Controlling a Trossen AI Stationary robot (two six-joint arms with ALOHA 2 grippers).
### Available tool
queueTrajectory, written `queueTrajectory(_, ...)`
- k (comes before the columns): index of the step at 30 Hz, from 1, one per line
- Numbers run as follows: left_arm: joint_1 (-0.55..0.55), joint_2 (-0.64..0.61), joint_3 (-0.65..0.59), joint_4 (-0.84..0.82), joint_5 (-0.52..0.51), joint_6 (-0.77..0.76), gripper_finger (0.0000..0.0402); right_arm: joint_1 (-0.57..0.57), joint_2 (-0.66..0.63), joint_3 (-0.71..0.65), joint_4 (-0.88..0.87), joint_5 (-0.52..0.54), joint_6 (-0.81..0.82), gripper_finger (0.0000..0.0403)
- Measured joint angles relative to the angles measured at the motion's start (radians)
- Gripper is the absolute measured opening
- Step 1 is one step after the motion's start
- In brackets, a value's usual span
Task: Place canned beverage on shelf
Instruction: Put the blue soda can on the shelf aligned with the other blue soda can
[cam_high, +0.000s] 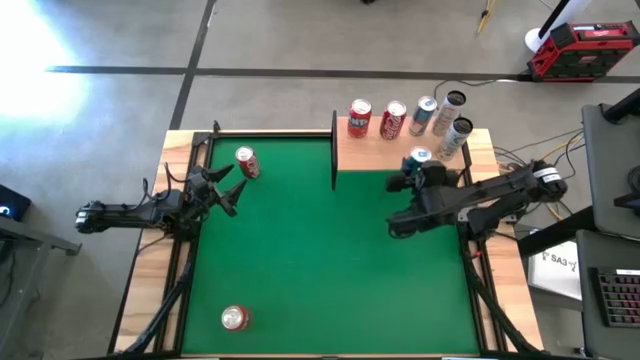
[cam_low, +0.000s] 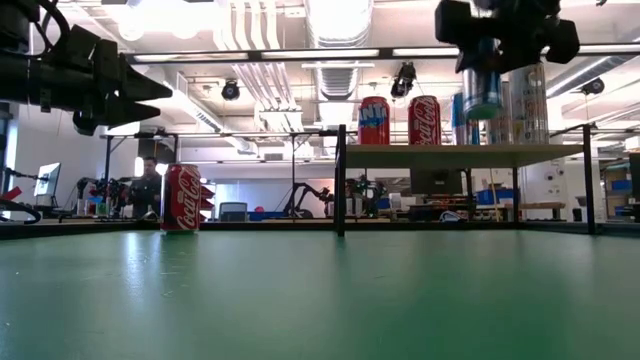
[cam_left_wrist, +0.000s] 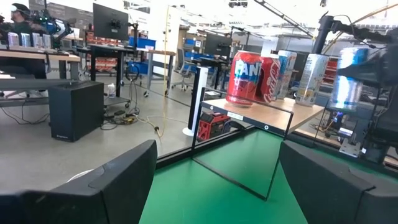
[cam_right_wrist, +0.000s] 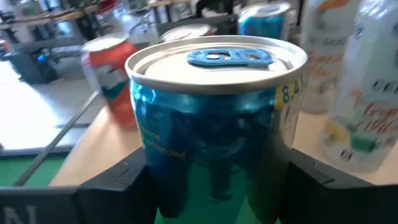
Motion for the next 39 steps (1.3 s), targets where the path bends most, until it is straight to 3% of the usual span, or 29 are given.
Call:
queueTrajectory(10,0.0,0.0,0.0,0.001,0.0,0.0,0.0324,-0.106,-0.011,-0.075,-0.002,0.063,0.016,0.0243)
queueTrajectory(24,0.0,0.0,0.0,0.001,0.0,0.0,0.0324,-0.269,0.003,-0.089,0.004,0.064,0.01,0.0246)
queueTrajectory(39,0.0,0.0,0.0,0.001,0.0,0.0,0.0324,-0.35,0.093,-0.088,0.023,0.101,0.022,0.0247)
